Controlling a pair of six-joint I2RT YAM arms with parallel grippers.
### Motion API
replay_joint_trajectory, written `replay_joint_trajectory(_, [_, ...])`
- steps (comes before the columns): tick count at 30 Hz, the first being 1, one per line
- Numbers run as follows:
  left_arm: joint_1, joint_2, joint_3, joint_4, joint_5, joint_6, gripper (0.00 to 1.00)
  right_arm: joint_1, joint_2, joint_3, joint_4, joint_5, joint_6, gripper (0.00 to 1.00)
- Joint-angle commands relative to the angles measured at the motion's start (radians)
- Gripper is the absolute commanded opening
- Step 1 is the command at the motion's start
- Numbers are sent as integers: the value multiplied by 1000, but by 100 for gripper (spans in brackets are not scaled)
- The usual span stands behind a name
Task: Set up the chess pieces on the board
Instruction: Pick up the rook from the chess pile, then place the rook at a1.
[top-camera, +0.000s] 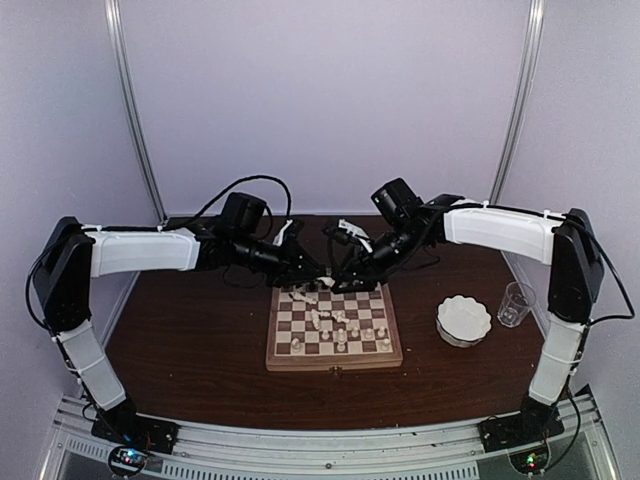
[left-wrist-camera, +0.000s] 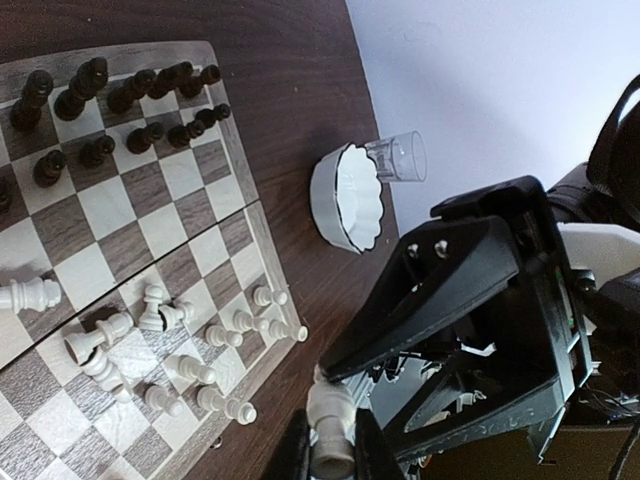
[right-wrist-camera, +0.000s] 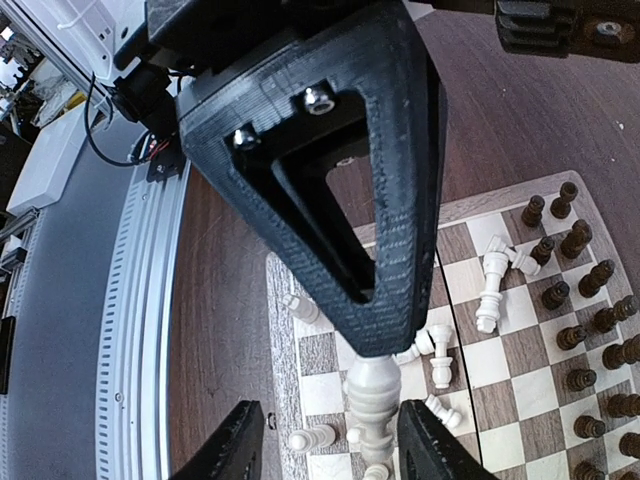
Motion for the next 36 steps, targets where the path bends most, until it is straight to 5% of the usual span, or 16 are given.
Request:
replay_joint_trajectory(1, [-12, 11, 41, 47, 33, 5, 7, 5, 21, 31, -13, -32, -6, 45])
replay_joint_trajectory(8, [-12, 5, 45, 38, 32, 12, 7, 5, 24, 21, -20, -18, -9, 40])
replay_joint_trajectory(19, [-12, -4, 57, -3, 32, 37, 7, 4, 34, 24, -24, -9, -11, 3])
replay_joint_trajectory(30, [-18, -117, 225, -646, -220, 404, 7, -45, -137, -89, -106, 33, -56, 1])
replay_joint_trajectory(36, [-121, -157, 235, -853, -555, 541, 6, -74, -327, -243, -99, 75, -95, 1])
